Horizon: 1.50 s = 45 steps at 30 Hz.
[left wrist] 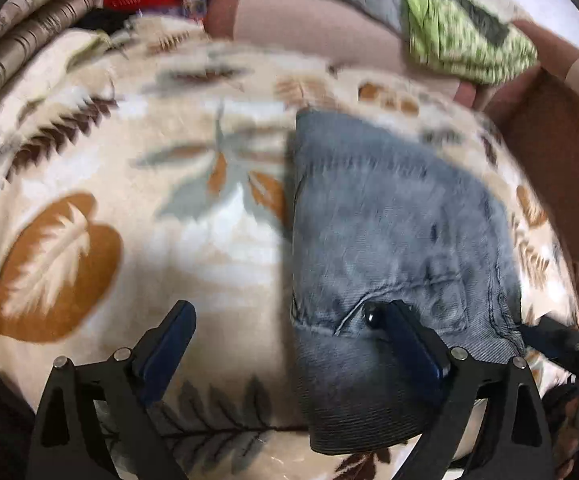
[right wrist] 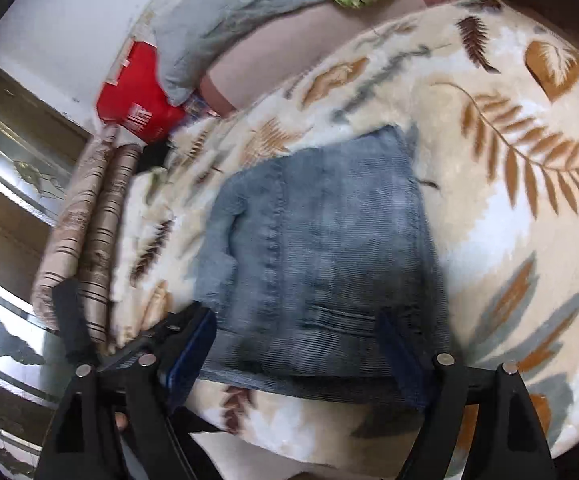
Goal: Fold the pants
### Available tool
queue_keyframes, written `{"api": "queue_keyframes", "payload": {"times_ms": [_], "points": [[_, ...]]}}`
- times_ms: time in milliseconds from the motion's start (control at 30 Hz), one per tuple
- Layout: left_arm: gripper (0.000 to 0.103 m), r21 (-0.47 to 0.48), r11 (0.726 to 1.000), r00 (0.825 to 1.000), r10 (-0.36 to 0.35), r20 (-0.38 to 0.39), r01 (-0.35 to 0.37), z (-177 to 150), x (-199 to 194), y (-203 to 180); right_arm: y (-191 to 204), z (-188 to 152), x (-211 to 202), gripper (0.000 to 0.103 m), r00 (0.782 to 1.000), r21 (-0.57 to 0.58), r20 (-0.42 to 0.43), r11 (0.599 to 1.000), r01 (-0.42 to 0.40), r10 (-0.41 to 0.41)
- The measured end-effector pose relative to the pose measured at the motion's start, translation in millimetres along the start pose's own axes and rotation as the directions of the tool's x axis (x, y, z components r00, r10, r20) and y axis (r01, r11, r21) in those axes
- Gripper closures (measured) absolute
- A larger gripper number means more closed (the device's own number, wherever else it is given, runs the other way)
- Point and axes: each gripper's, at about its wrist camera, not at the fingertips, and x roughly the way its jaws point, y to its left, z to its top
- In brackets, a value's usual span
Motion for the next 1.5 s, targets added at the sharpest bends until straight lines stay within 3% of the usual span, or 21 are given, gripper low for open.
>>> {"api": "queue_keyframes", "payload": {"times_ms": [33,133,333,433,633,800,900,967,1033,1100,1167,1200,1267,1367,1467,1500], "points": [[0.007,-0.011,1.0,1.0,-0.006,0.002,0.006,0.0,-0.1,1.1,-11.1,-5.2,8.1,0.017,0.998,0.041,-0.057,0.998,-0.037,0.04],[0.008,-0.039,0.999,0.999,-0.03,0.019,0.031,5.7,-13.4,6.3,-11.0,0.0,-8.6,0.017,0.997,0.073,-0.026,0.995,-0.07,0.072],[0.008,-0.106,0.992,0.997,-0.064,0.053,0.069,13.8,-26.8,28.1,-26.9,11.8,-49.9,0.017,0.995,0.12,0.071,0.99,-0.08,0.072],[0.008,-0.137,0.989,0.997,-0.059,0.042,0.064,14.6,-23.4,39.0,-45.4,19.8,-57.2,0.017,0.996,0.151,0.088,0.987,-0.047,0.034],[0.008,-0.12,0.99,0.996,-0.071,0.048,0.076,21.4,-18.9,32.9,-56.6,30.1,-54.8,0.017,0.996,0.193,0.059,0.979,-0.071,0.06],[0.008,-0.07,0.995,0.996,-0.074,0.047,0.077,20.4,-19.9,22.0,-17.3,43.8,-40.2,0.017,0.976,0.14,0.046,0.966,-0.218,0.213],[0.008,0.001,0.998,0.998,-0.058,-0.034,0.058,13.7,-2.7,10.6,-11.1,40.0,-17.7,0.014,0.962,0.16,0.02,0.949,-0.272,0.272],[0.008,0.019,0.998,0.998,-0.052,-0.039,0.052,10.3,0.2,6.9,-25.5,21.6,19.6,0.013,0.965,0.228,-0.102,0.95,-0.213,0.241],[0.008,0.035,0.999,0.999,-0.037,0.007,0.037,11.8,-12.3,3.7,-31.6,13.2,19.1,0.014,0.962,0.234,-0.062,0.941,-0.245,0.266],[0.008,0.044,0.999,0.998,-0.026,0.065,0.024,14.8,-25.3,0.4,-23.2,21.1,8.7,0.013,0.97,0.226,-0.084,0.953,-0.203,0.227],[0.008,0.06,0.997,0.995,-0.045,0.088,0.04,15.7,-31.3,-4.8,-11.0,33.5,-5.2,0.013,0.982,0.166,-0.044,0.971,-0.173,0.183],[0.008,0.073,0.997,0.997,-0.039,0.072,0.033,13.1,-27.7,-8.5,-3.8,39.6,-9.0,0.013,0.979,0.145,-0.032,0.97,-0.193,0.2],[0.007,0.135,0.991,1.0,0.006,-0.03,-0.001,3.8,-5.3,-19.3,5.9,54.3,-10.3,0.013,0.969,0.139,-0.017,0.96,-0.242,0.247],[0.006,0.145,0.989,1.0,0.016,-0.001,-0.016,-0.8,-2.6,-17.4,16.5,75.8,4.5,0.013,0.958,0.124,-0.013,0.951,-0.282,0.286],[0.006,0.146,0.989,1.0,0.013,-0.017,-0.011,1.8,-2.6,-16.0,-2.8,89.9,30.5,0.013,0.973,0.154,0.011,0.961,-0.23,0.232],[0.006,0.155,0.988,1.0,0.015,-0.016,-0.013,2.6,-3.9,-16.9,-17.0,88.3,46.2,0.013,0.983,0.204,-0.027,0.963,-0.174,0.183]]}}
